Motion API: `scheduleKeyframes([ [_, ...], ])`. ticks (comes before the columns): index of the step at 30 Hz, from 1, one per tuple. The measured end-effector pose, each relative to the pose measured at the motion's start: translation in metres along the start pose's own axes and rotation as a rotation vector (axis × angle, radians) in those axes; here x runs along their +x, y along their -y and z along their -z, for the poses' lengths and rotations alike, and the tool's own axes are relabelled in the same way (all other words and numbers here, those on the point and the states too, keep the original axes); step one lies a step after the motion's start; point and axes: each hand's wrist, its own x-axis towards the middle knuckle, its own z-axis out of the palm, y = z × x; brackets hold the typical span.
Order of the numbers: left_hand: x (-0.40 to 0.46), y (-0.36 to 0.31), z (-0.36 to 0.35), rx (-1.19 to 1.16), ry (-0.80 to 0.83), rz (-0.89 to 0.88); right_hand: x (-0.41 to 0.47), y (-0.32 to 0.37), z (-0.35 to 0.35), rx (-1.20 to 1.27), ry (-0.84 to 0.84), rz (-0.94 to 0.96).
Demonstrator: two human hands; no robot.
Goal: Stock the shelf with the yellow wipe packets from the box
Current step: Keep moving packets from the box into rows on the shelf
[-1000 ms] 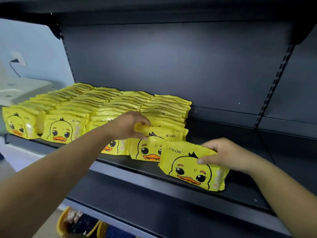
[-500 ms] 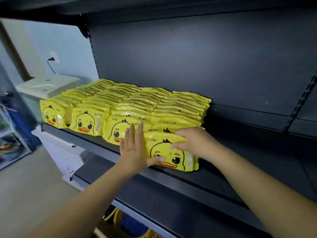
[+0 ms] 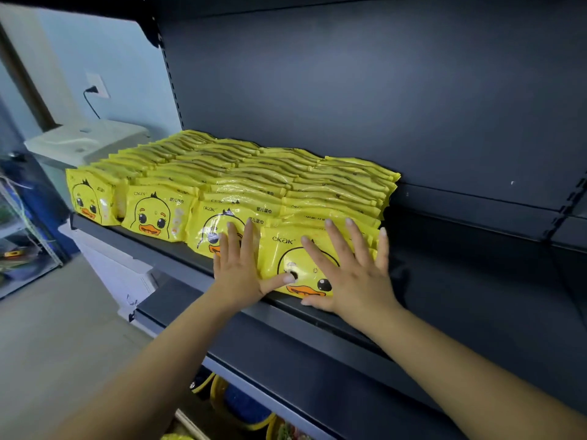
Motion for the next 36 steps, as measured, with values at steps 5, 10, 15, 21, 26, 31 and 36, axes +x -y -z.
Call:
scheduleKeyframes([
  [5,0.004,0.003,-0.008,0.036,-0.059,0.004,0.015,-0.009,-0.008,0.023,0.149,-0.087],
  [10,0.004,0.001,-0.009,0.024,-0.094,0.033,0.022,-0.007,0.000,0.065,0.237,-0.116],
  [15,-0.006,0.006,-0.013,0.088,-0.164,0.010,0.007,-0.003,0.019,0.141,0.370,-0.086],
  [21,-0.009,0.014,-0.015,0.057,-0.192,-0.038,-0.023,0.007,0.025,0.117,0.223,-0.162],
  [26,-0.026,0.016,-0.006,-0.016,-0.241,-0.162,-0.042,0.020,0.030,0.016,-0.008,-0.178],
  [31,-0.081,0.012,0.015,-0.033,-0.274,-0.321,-0.058,0.041,0.063,0.141,-0.194,-0.145],
  [36,-0.151,0.018,0.026,0.164,-0.364,-0.410,-0.098,0.061,0.091,0.268,-0.190,-0.135],
])
